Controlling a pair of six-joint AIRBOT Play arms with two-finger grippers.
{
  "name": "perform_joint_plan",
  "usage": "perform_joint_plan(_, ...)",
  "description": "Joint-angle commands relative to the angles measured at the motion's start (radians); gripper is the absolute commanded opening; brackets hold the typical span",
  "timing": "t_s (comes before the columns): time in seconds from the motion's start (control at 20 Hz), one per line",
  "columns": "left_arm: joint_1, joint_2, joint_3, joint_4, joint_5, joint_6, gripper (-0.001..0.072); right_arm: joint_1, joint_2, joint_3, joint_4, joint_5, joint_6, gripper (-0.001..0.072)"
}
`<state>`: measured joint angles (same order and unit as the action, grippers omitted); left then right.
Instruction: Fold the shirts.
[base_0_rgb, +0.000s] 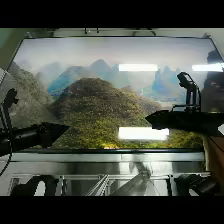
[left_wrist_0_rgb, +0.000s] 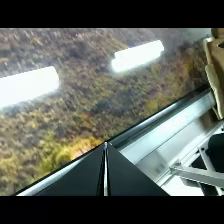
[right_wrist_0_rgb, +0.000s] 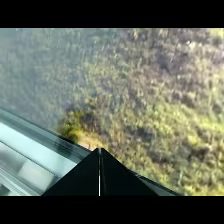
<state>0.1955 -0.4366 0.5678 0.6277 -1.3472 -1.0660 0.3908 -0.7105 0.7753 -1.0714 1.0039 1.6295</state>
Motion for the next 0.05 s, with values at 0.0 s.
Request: perform_joint_plan(0.0, 0.023, 0.015, -0.005, 0.001, -0.015, 0.000, 0.0016, 0.002, -0.001, -0.001, 0.002, 0.007, 0.001, 0.0020)
